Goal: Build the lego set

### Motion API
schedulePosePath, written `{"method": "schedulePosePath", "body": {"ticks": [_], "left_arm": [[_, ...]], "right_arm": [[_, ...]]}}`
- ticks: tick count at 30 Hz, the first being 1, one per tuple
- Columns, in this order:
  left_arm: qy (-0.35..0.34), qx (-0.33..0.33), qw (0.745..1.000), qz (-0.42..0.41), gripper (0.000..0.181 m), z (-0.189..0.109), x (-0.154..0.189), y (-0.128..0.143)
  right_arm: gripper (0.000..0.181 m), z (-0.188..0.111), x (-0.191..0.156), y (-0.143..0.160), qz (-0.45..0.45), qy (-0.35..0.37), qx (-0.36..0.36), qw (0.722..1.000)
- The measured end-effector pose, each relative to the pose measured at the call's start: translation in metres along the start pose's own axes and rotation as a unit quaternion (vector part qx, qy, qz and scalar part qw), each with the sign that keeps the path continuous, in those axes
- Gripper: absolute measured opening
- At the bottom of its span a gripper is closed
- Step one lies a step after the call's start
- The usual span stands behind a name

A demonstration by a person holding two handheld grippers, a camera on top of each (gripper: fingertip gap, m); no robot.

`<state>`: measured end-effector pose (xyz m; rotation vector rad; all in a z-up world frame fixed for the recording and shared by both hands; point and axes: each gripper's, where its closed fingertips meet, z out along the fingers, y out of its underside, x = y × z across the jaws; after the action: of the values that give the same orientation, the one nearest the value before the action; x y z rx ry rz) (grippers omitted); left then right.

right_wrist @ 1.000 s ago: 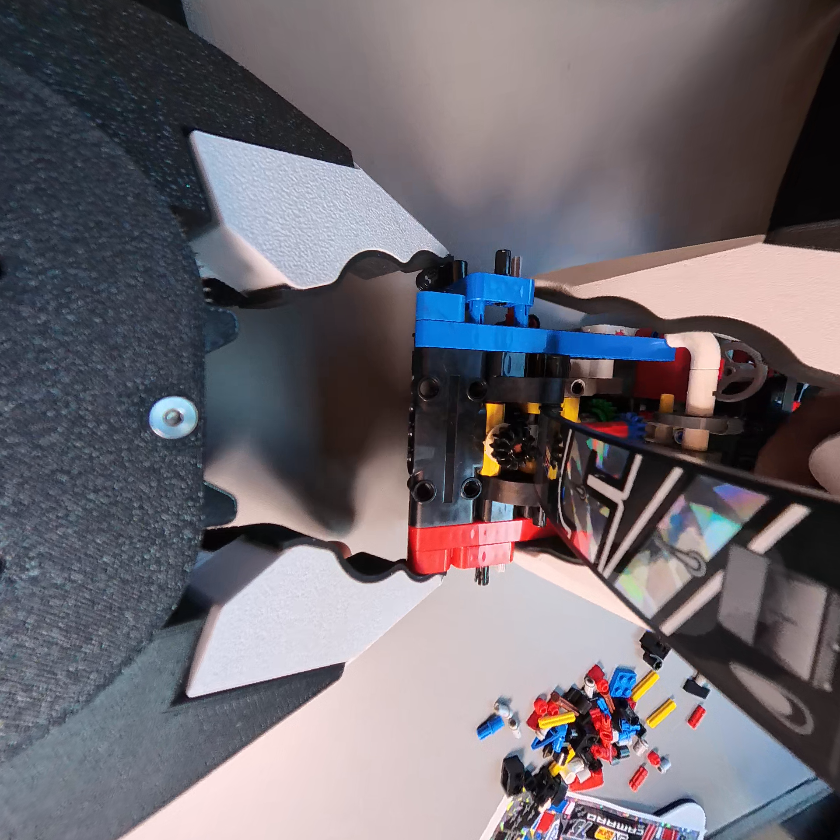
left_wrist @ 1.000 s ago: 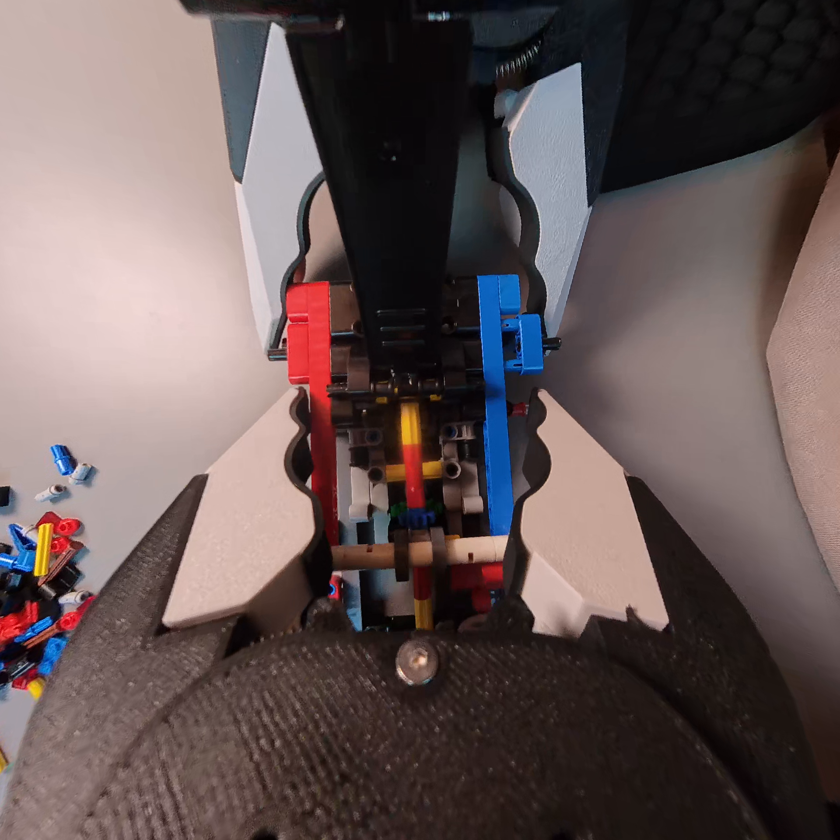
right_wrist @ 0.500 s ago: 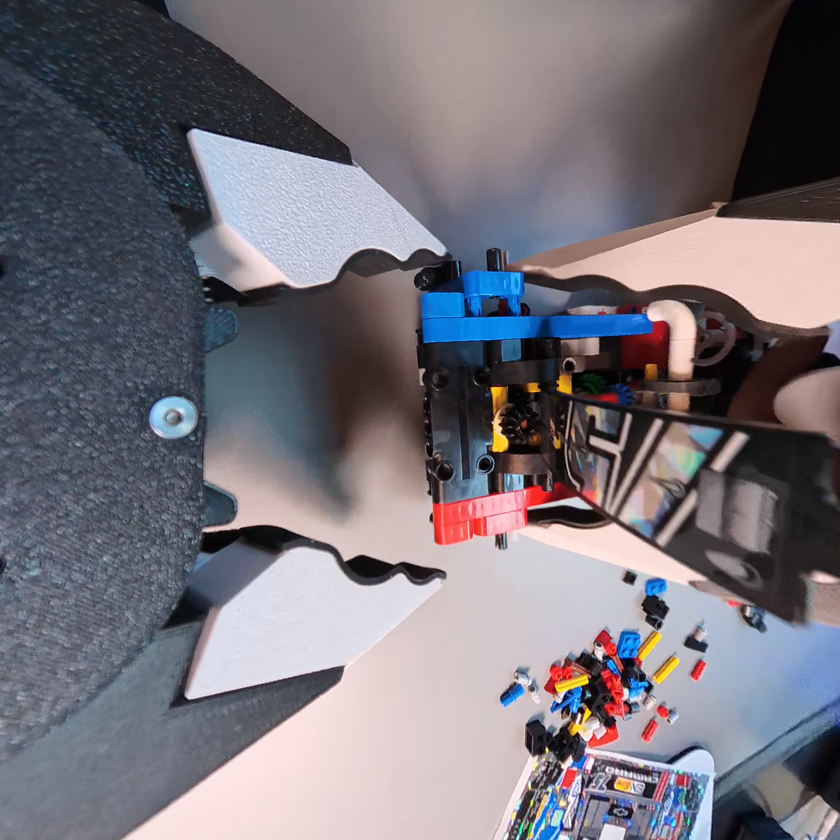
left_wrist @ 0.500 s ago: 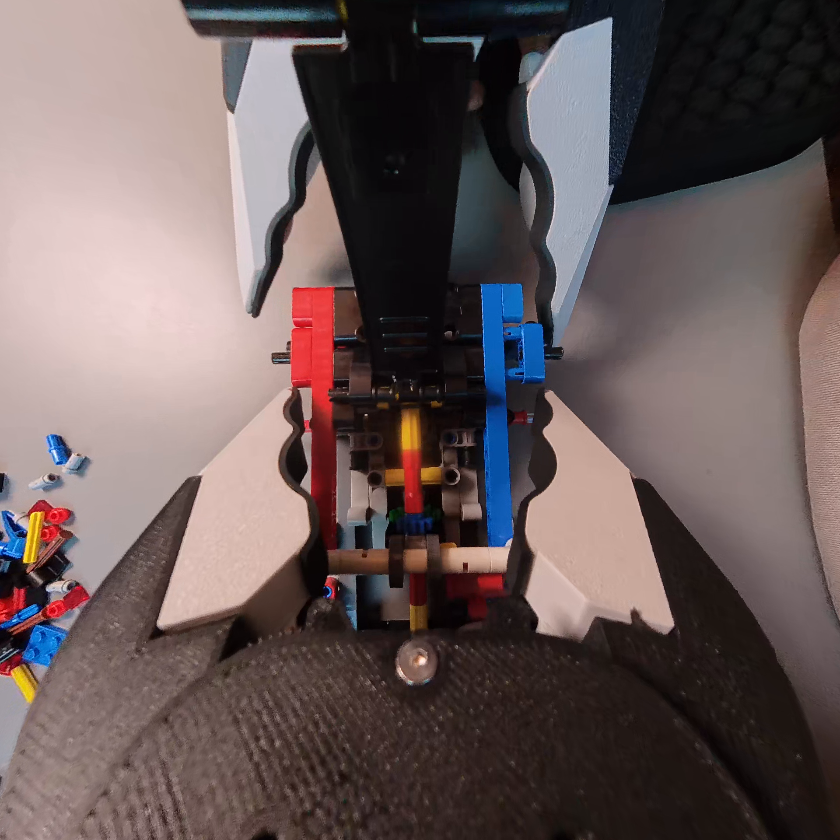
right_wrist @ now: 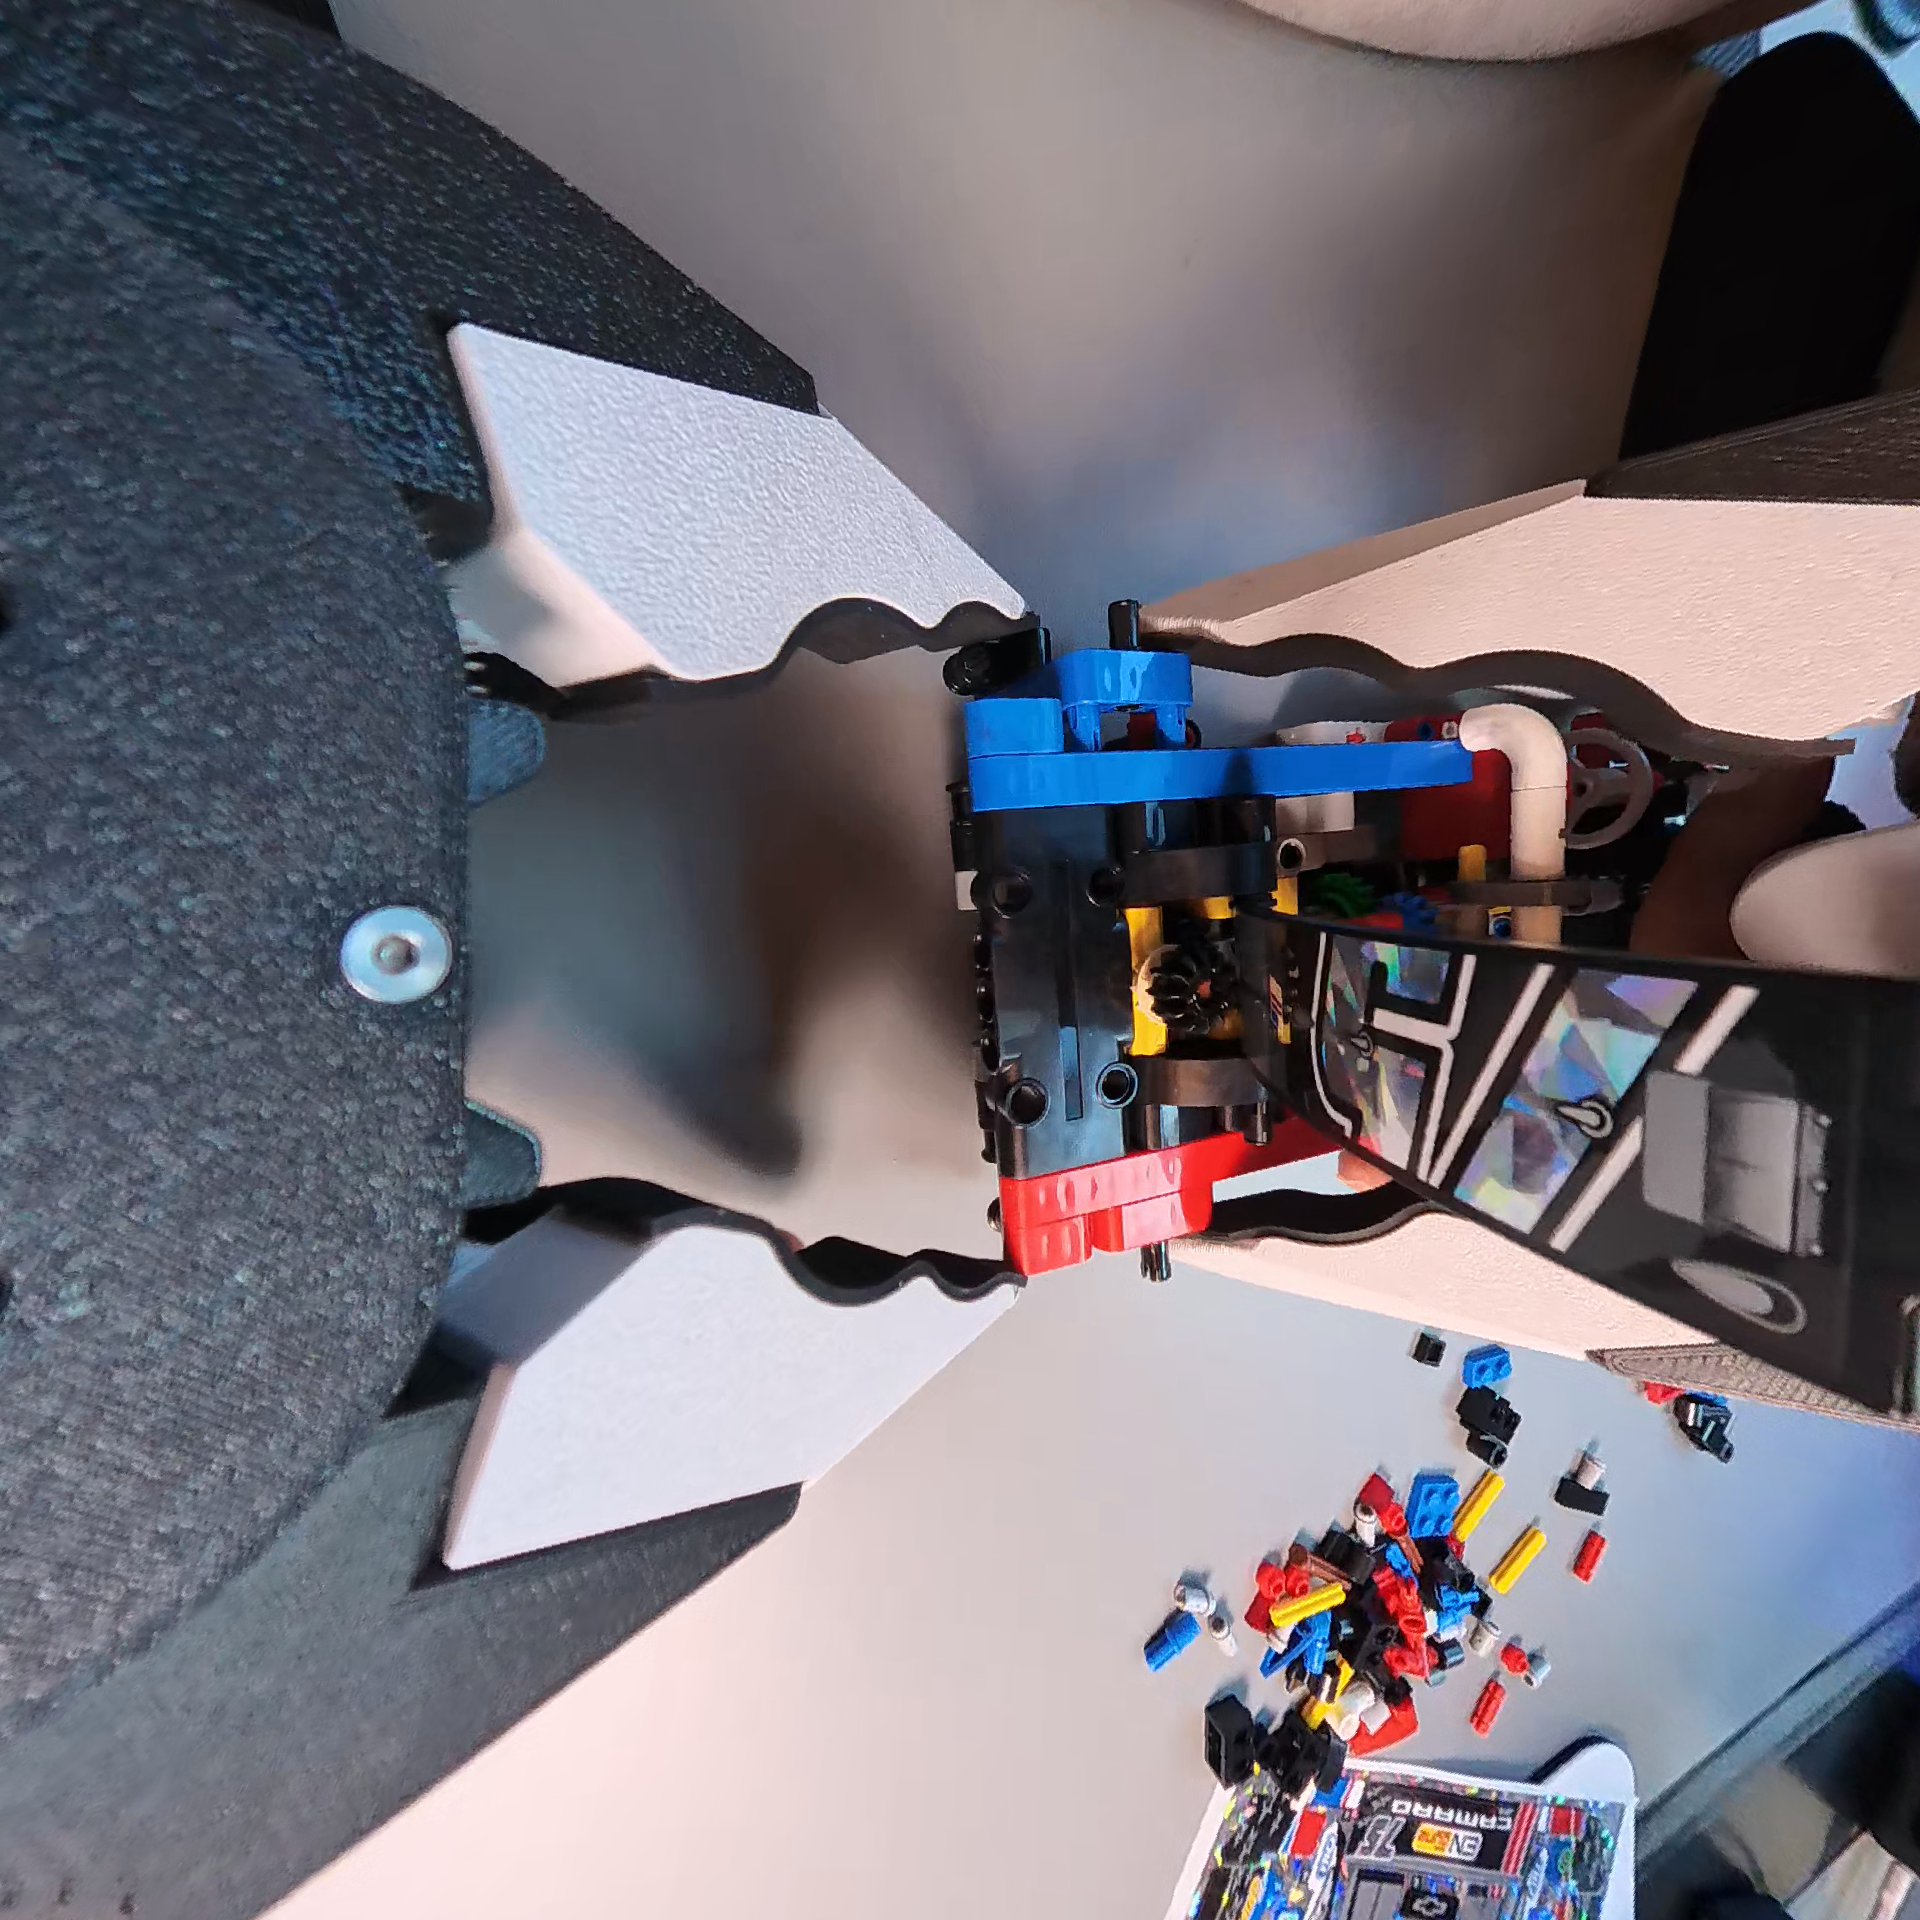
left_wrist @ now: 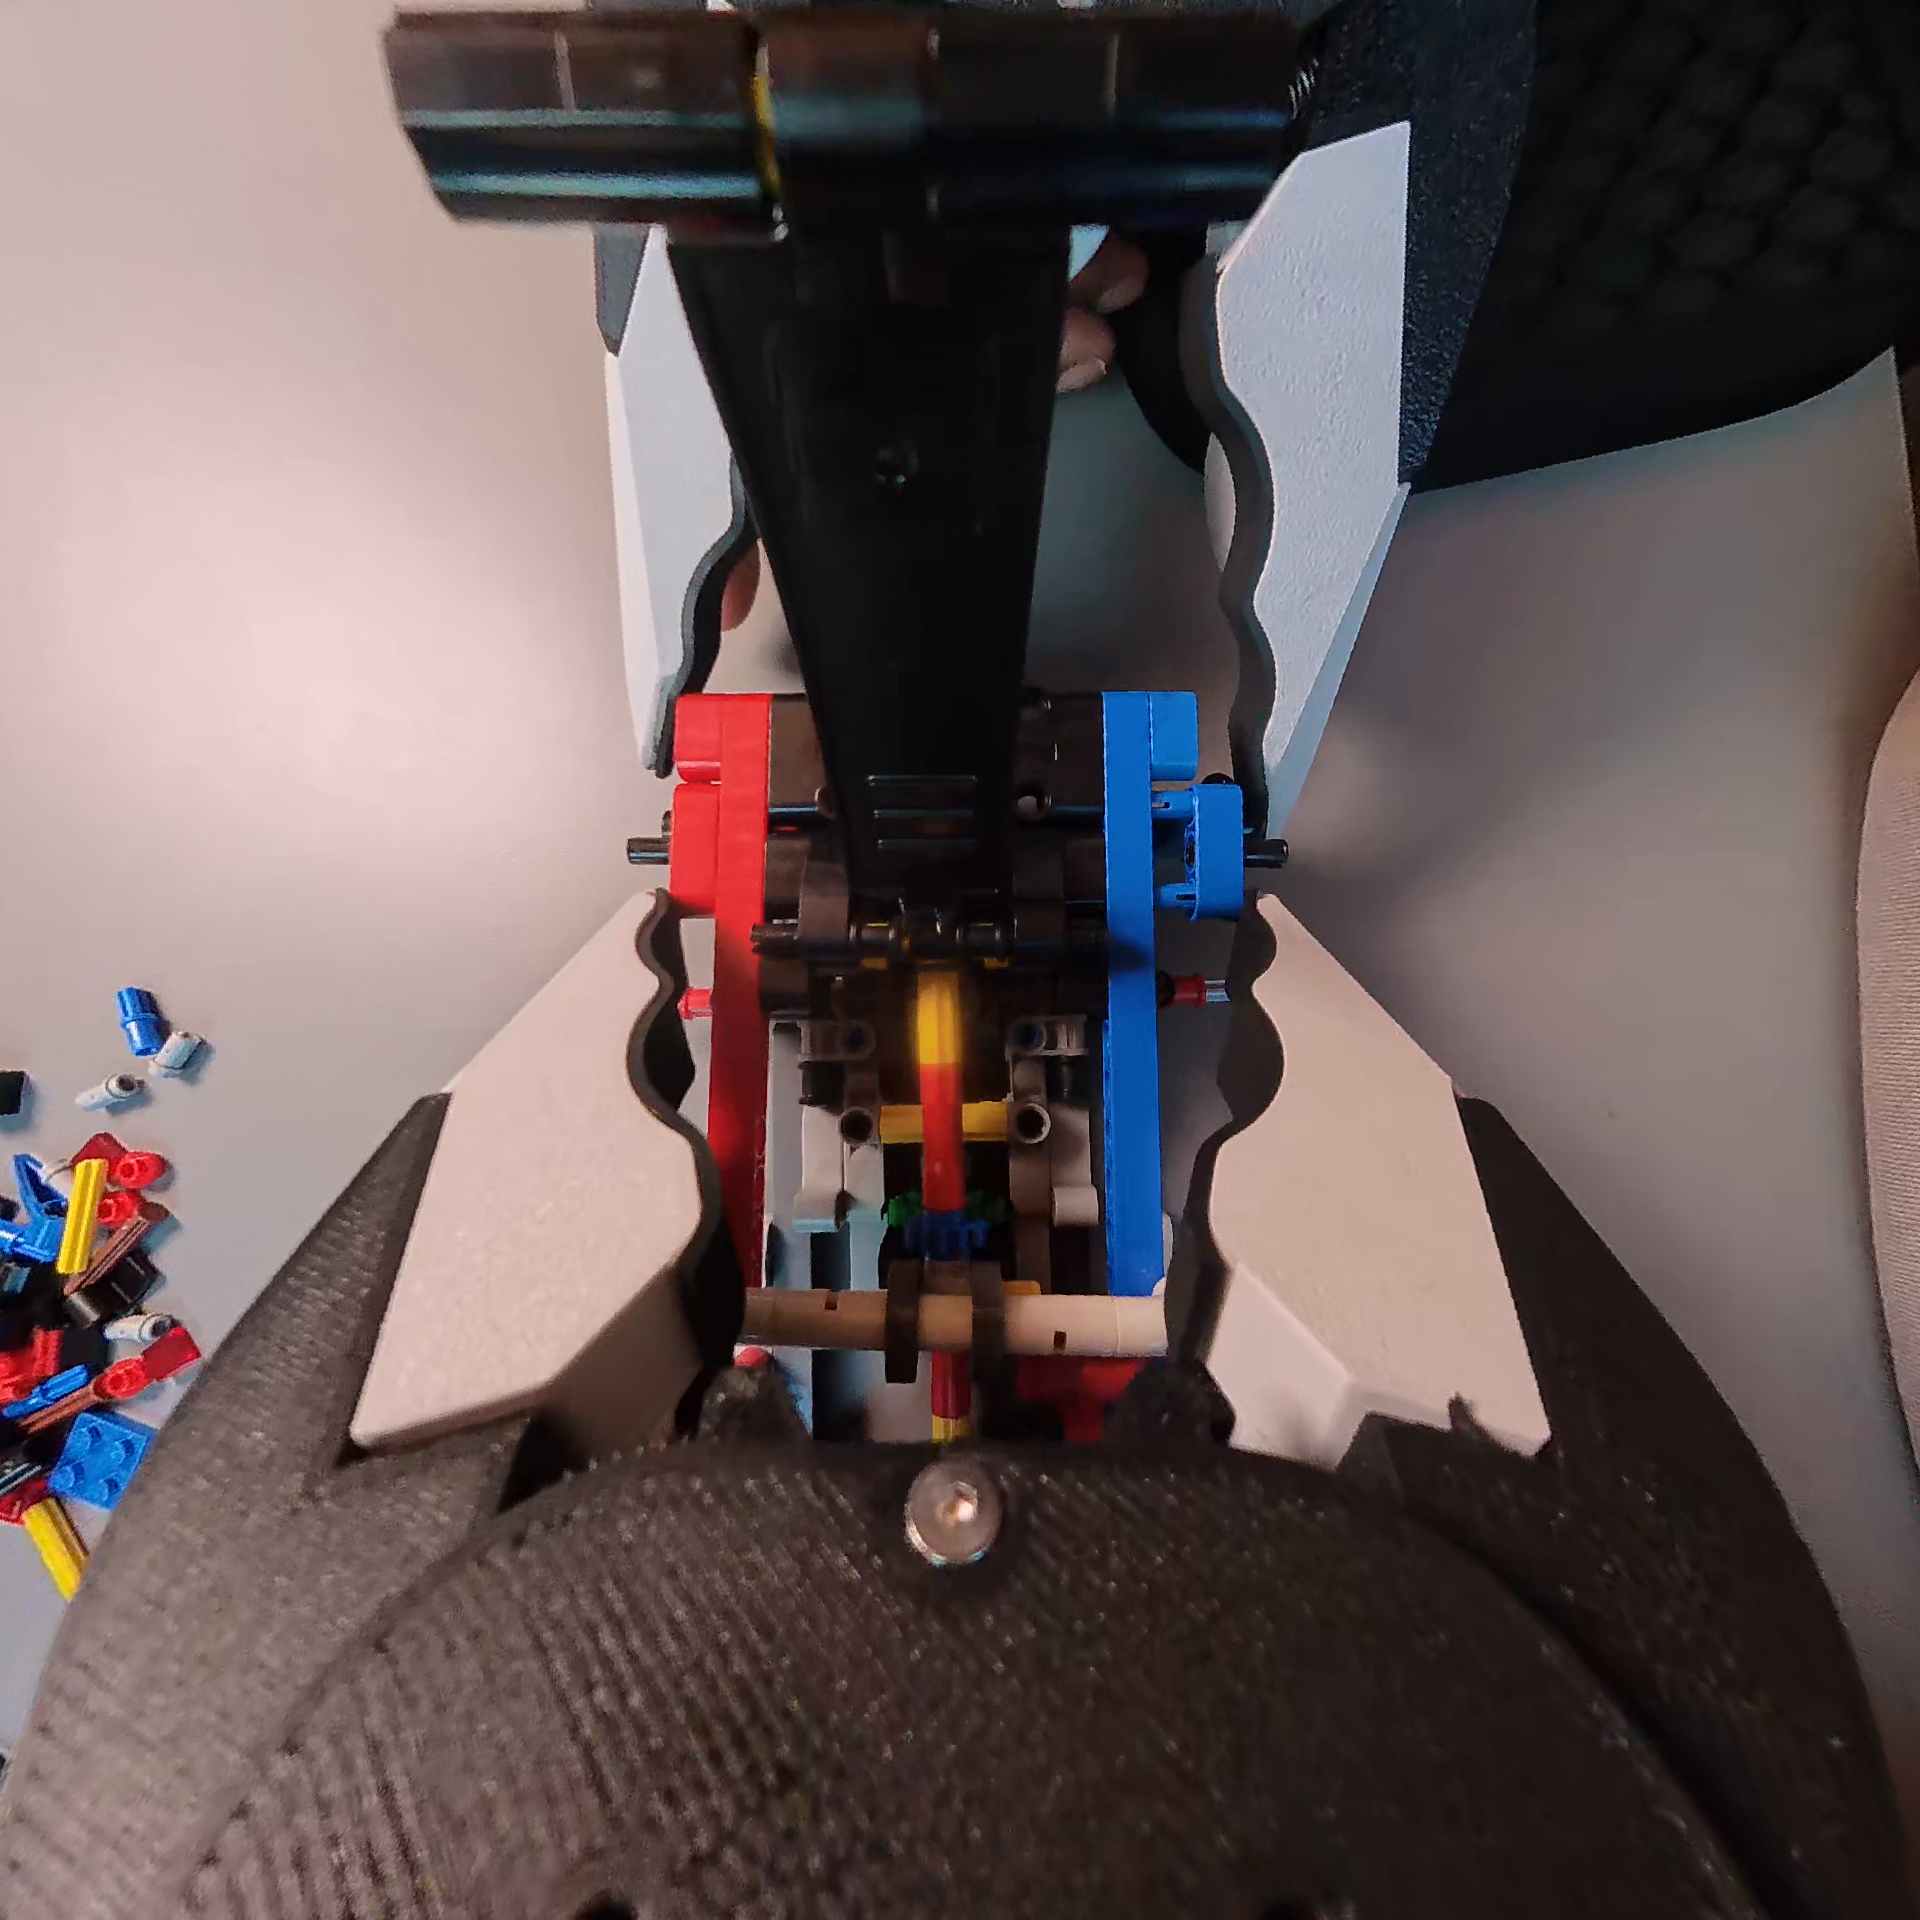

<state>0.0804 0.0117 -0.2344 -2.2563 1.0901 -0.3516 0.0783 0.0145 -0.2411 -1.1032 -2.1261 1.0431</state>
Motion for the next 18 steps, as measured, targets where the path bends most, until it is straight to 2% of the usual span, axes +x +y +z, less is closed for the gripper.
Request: {"method": "schedulePosePath", "body": {"ticks": [18], "left_arm": [[0.0,-0.013,1.0,-0.012,0.102,-0.0001,-0.0018,0.0002]], "right_arm": [[0.112,-0.0004,0.0007,-0.0004,0.001,-0.022,0.006,1.0]]}}
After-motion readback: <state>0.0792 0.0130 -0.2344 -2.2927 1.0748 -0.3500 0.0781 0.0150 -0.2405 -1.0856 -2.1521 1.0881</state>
